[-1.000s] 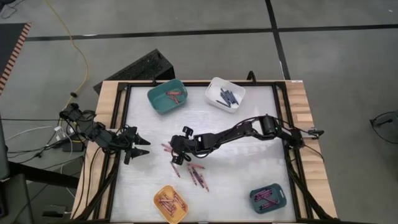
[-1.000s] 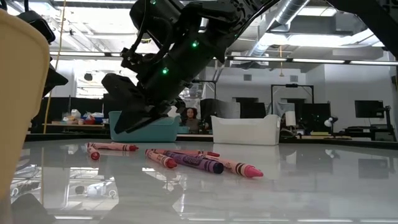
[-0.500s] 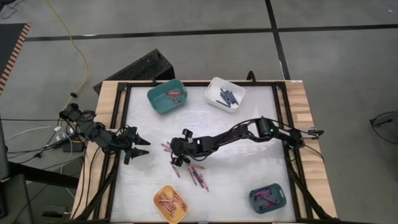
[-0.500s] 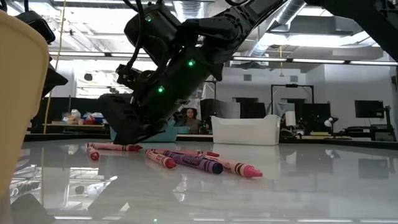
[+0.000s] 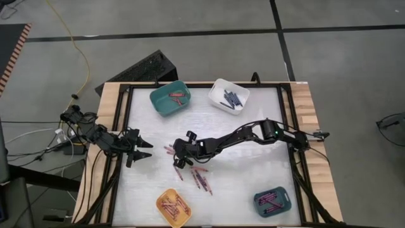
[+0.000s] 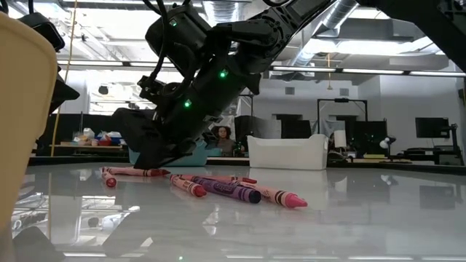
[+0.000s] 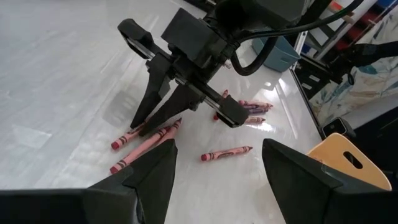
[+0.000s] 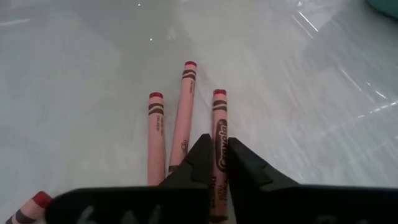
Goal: Sort crayons
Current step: Put the red crayon into the top green bin
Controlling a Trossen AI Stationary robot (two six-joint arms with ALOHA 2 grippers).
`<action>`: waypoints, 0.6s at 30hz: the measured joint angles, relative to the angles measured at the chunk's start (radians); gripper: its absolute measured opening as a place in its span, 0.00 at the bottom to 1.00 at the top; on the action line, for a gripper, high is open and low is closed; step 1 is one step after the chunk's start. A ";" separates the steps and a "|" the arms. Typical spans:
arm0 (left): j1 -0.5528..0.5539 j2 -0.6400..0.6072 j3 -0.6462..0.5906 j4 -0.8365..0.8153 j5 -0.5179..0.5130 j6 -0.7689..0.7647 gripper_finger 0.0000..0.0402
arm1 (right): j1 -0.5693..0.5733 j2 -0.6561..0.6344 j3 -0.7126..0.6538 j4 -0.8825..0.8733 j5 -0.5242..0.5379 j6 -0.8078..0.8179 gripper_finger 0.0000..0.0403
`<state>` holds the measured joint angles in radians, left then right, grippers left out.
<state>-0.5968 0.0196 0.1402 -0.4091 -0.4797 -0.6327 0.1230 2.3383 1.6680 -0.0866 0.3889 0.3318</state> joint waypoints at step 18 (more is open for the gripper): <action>0.000 0.000 0.000 0.000 -0.001 0.000 0.57 | 0.001 -0.005 -0.003 0.015 0.007 0.039 0.01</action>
<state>-0.5968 0.0196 0.1402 -0.4091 -0.4805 -0.6327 0.1238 2.3337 1.6650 -0.0719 0.3958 0.3708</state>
